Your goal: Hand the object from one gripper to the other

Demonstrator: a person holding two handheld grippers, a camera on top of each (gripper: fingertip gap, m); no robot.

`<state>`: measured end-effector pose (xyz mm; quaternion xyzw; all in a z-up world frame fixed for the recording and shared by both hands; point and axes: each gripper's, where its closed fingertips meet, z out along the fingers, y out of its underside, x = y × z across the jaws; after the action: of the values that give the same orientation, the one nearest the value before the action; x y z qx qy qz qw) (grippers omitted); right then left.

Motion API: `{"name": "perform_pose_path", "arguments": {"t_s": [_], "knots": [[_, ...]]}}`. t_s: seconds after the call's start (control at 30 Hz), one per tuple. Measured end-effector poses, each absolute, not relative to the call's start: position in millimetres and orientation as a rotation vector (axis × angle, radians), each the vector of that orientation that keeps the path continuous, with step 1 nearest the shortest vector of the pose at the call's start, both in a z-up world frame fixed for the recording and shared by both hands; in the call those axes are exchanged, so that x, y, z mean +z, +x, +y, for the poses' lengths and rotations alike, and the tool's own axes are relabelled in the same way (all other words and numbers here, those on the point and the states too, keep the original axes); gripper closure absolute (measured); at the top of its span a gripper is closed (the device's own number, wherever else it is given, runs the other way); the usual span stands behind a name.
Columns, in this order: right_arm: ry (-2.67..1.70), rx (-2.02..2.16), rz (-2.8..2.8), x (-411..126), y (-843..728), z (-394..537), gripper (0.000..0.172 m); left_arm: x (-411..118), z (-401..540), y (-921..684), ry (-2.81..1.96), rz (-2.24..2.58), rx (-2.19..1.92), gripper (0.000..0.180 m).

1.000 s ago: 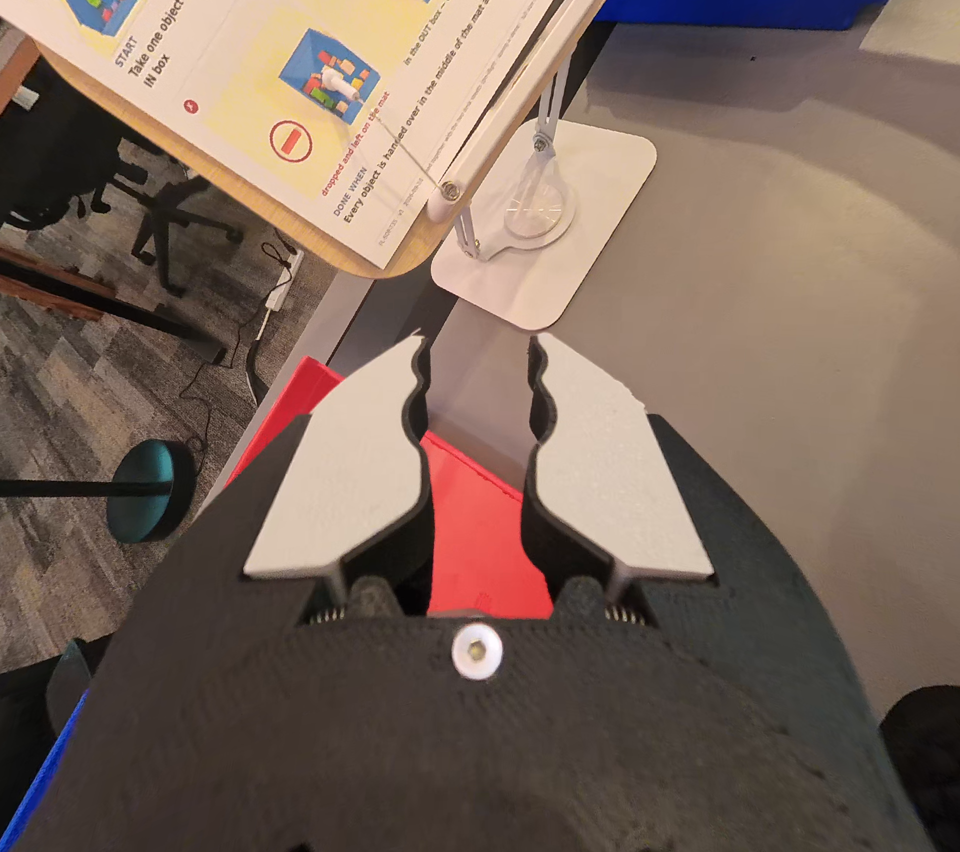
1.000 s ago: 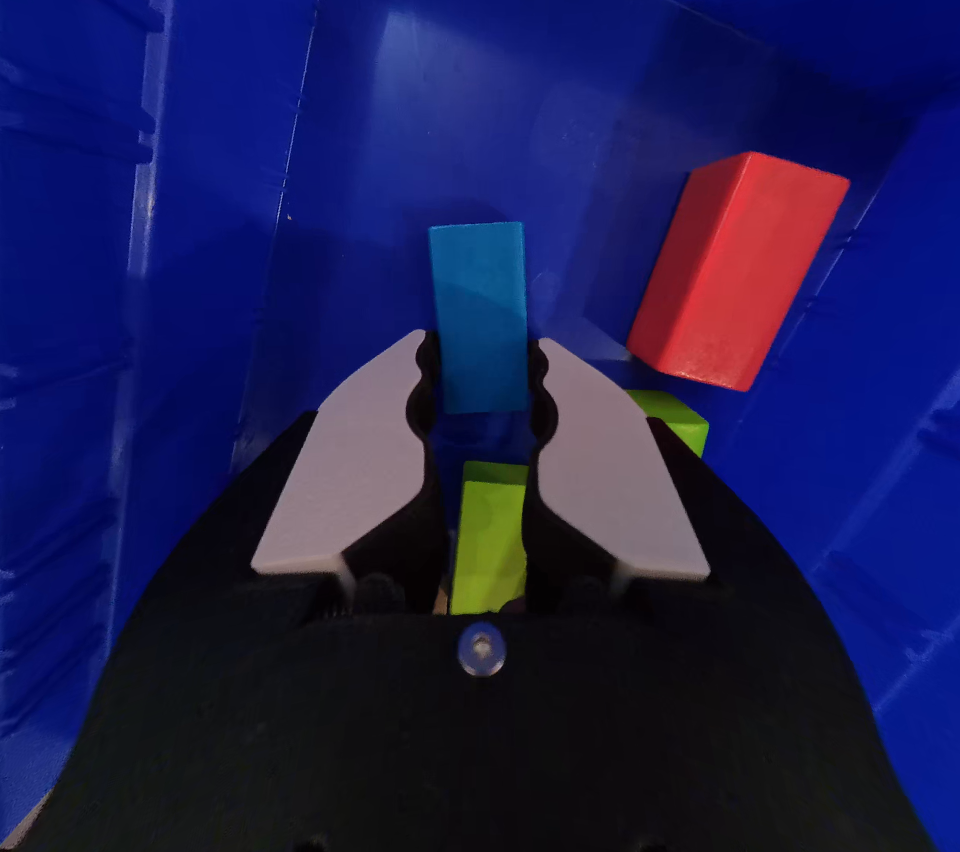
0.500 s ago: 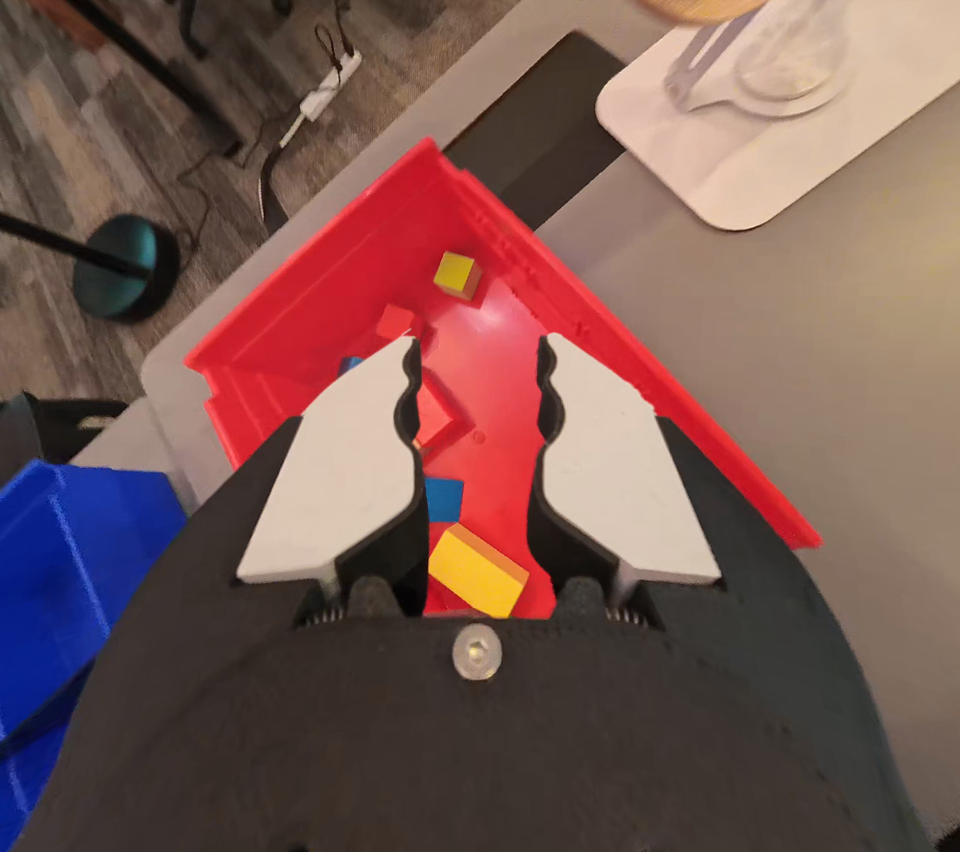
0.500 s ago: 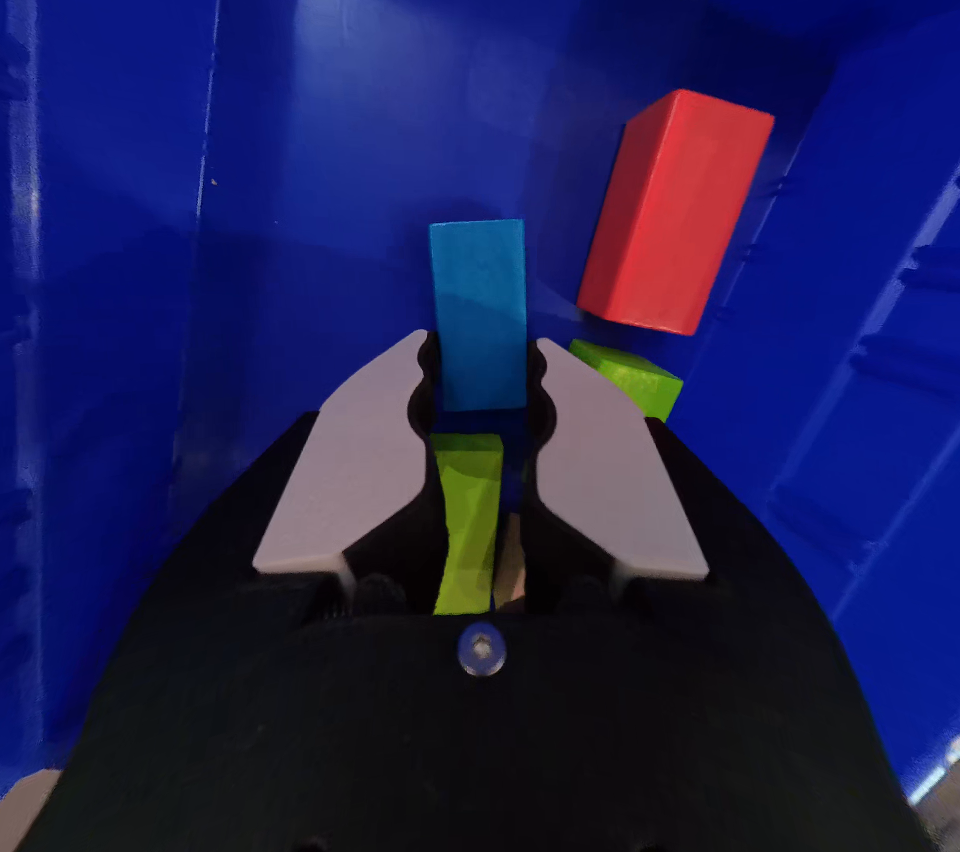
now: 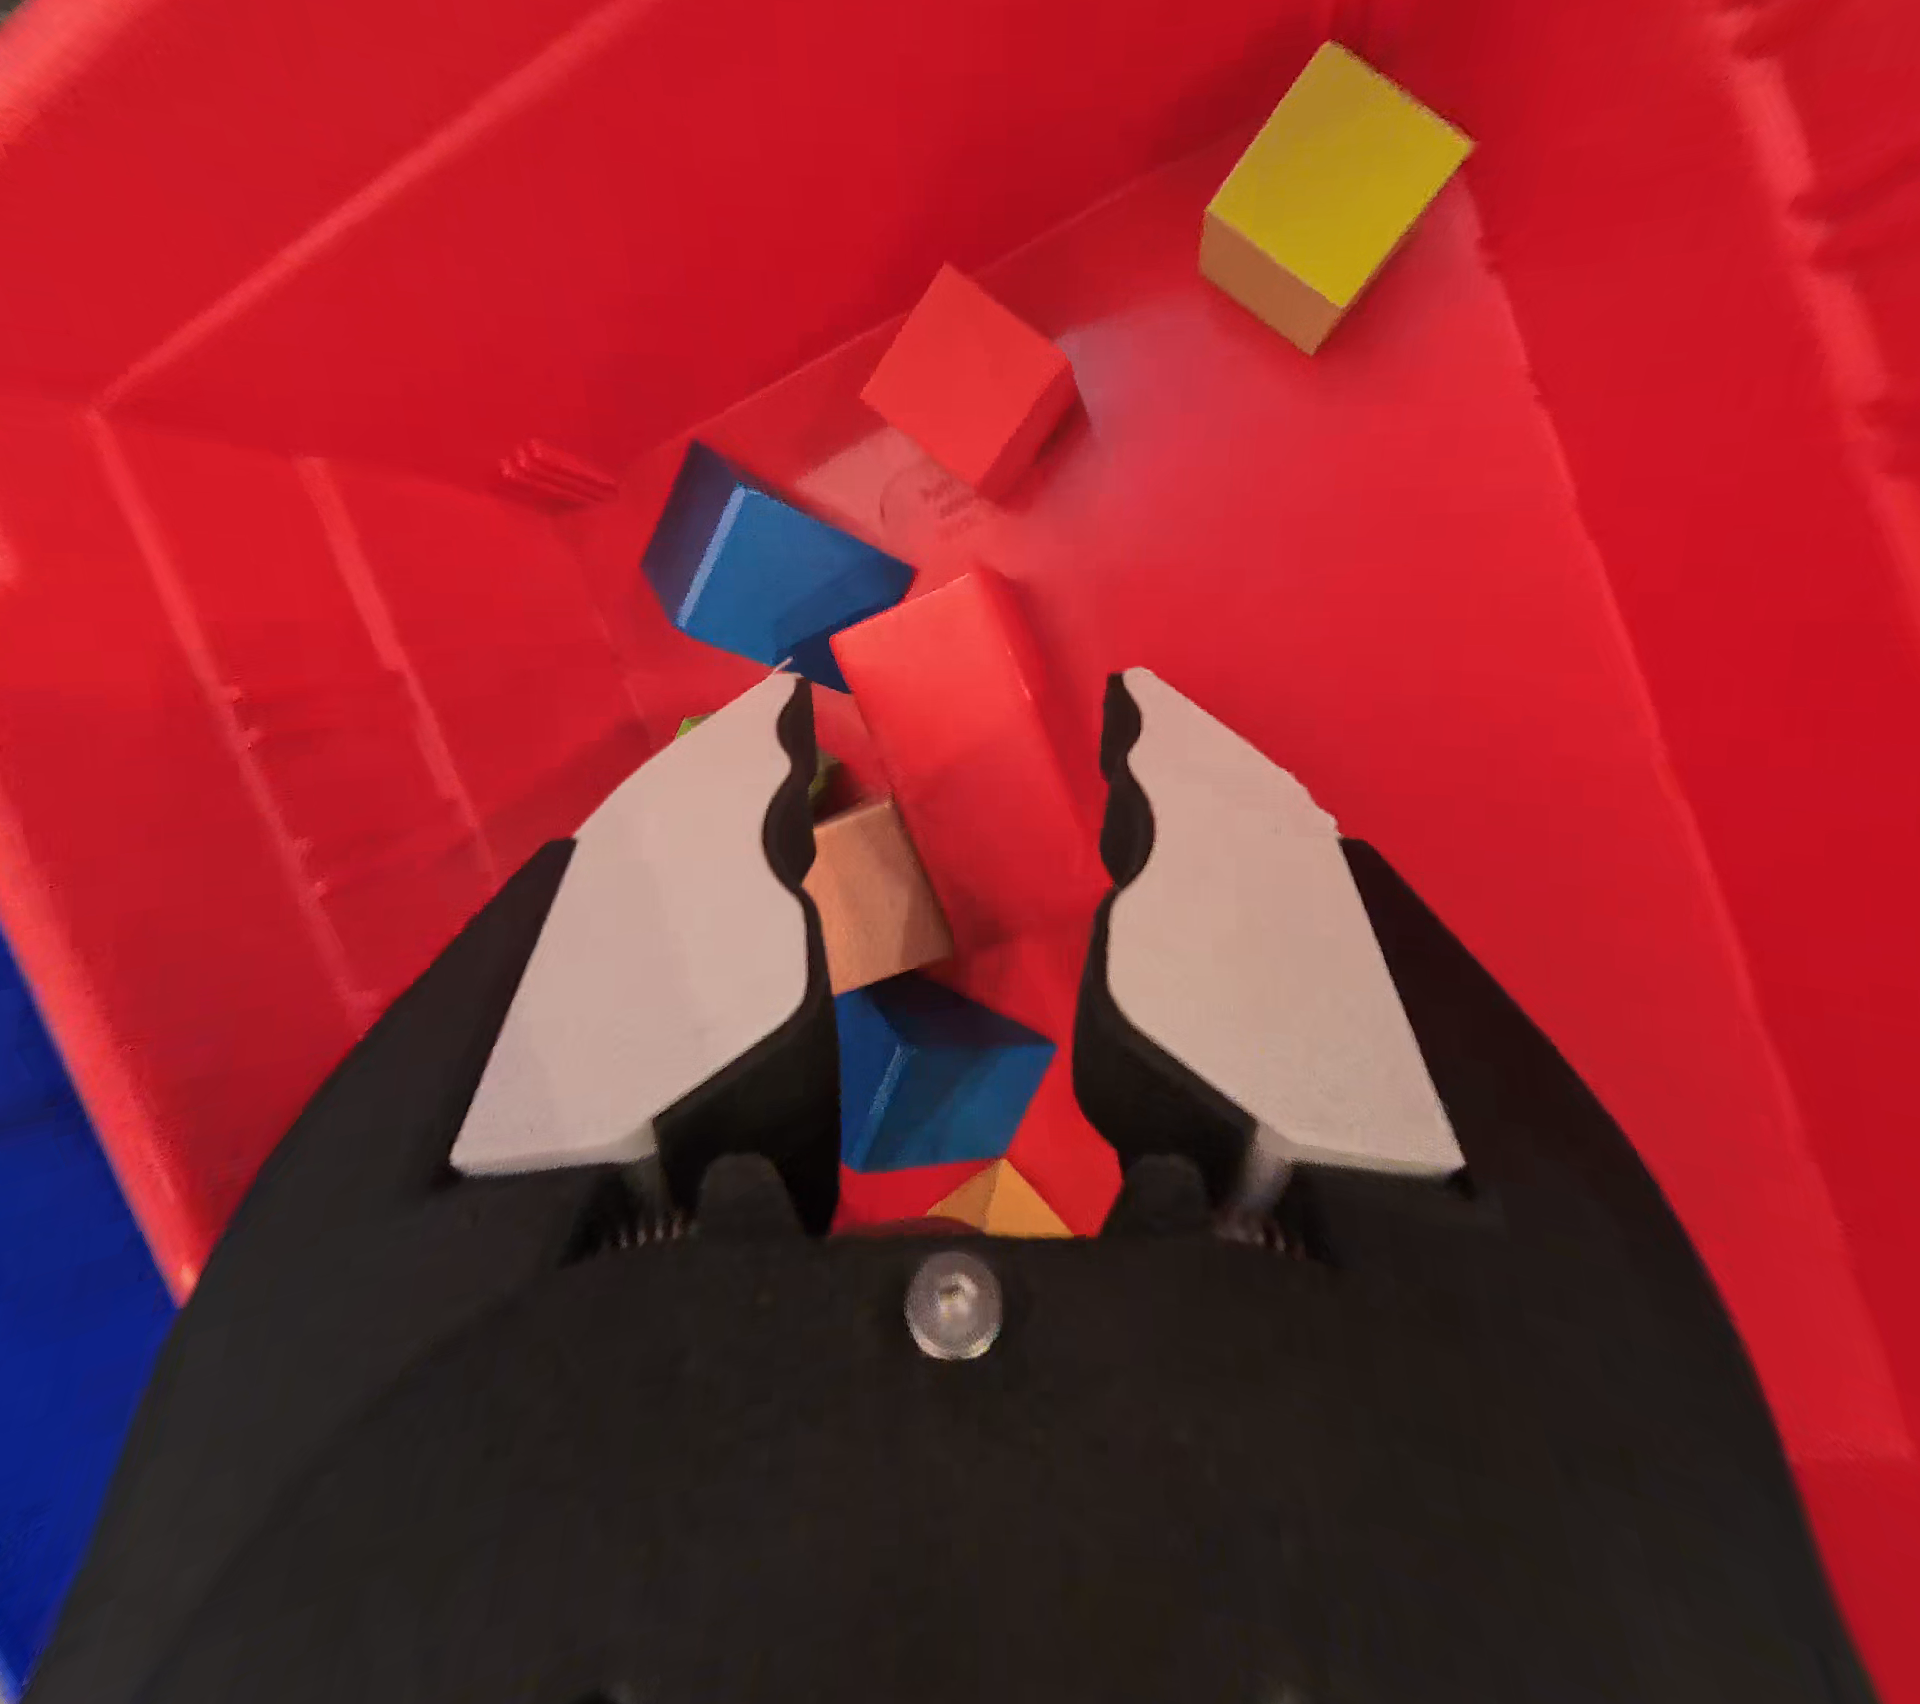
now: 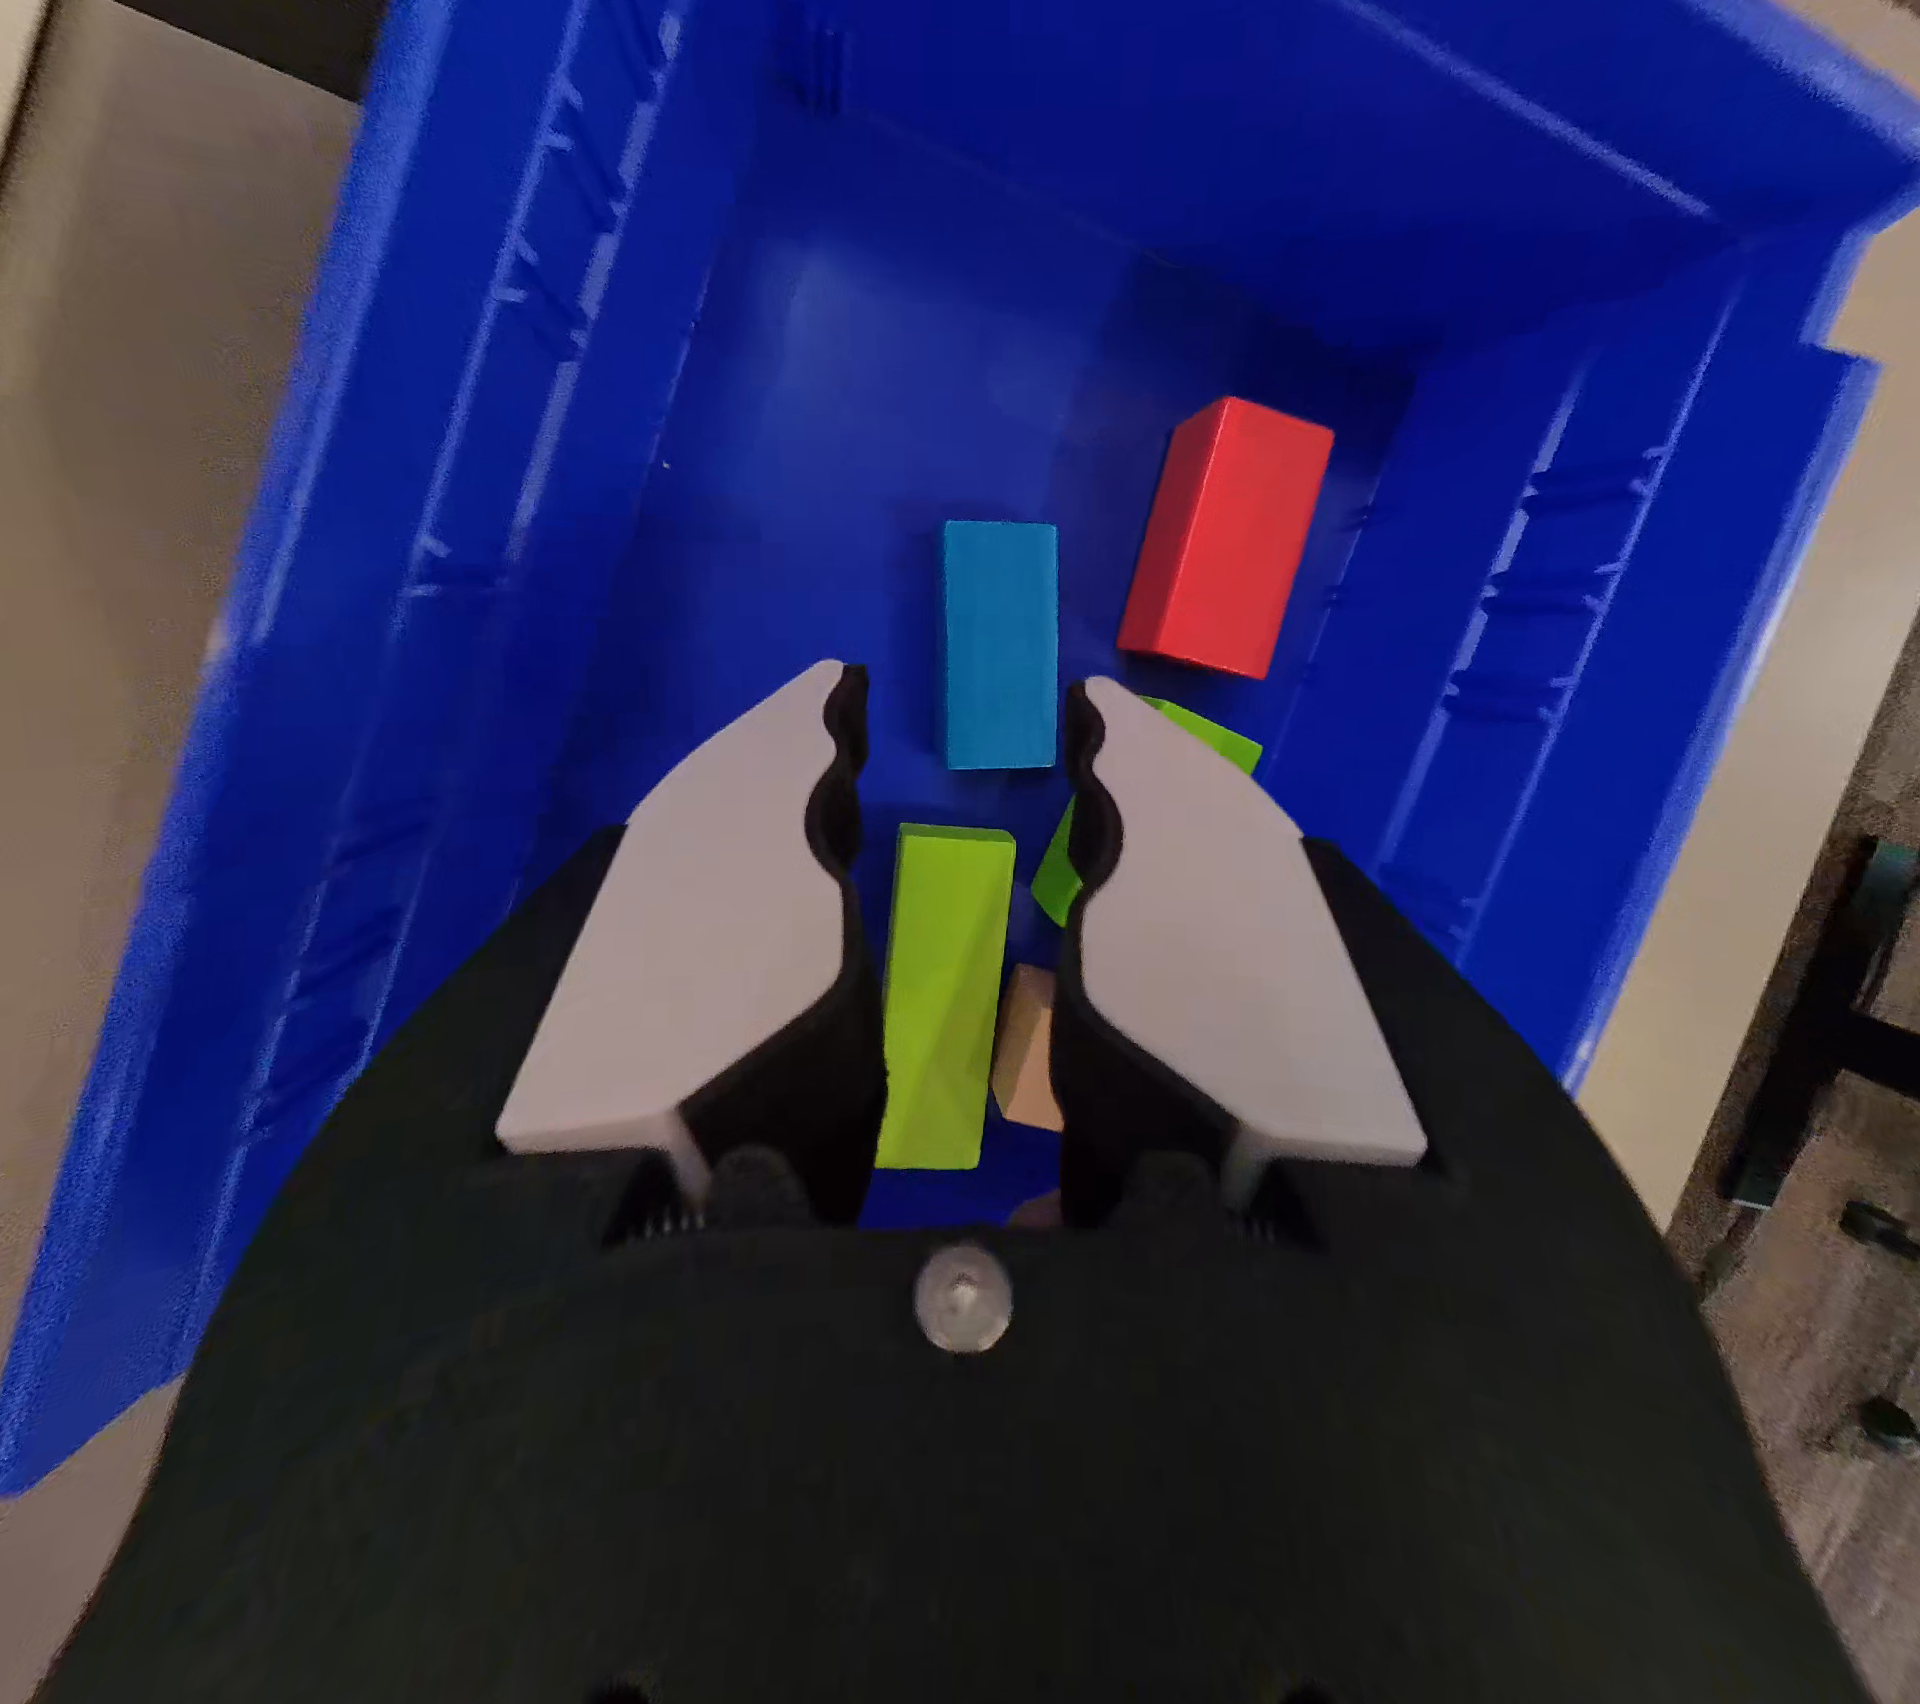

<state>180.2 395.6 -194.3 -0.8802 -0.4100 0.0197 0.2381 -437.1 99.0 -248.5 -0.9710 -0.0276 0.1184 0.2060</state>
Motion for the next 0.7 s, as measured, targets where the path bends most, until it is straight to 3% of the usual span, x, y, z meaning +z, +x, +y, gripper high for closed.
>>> {"name": "perform_pose_path", "arguments": {"t_s": [0.13, 0.37, 0.6, 0.7], "knots": [[-2.345, 0.06, -1.14, -175, 172, 390, 0.138, -263, 105, -436, -2.706, -0.129, 0.235, 0.14], [-2.122, 0.124, -1.141, -112, 143, 366, 0.14, -246, 110, -429, -2.614, -0.093, 0.169, 0.144], [-1.587, 0.431, -1.284, 9, 41, 254, 0.139, -82, 116, -358, -2.01, 0.087, -0.236, 0.144], [-1.413, 0.705, -1.409, 33, -20, 183, 0.133, -9, 105, -298, -1.716, 0.247, -0.442, 0.144]]}}
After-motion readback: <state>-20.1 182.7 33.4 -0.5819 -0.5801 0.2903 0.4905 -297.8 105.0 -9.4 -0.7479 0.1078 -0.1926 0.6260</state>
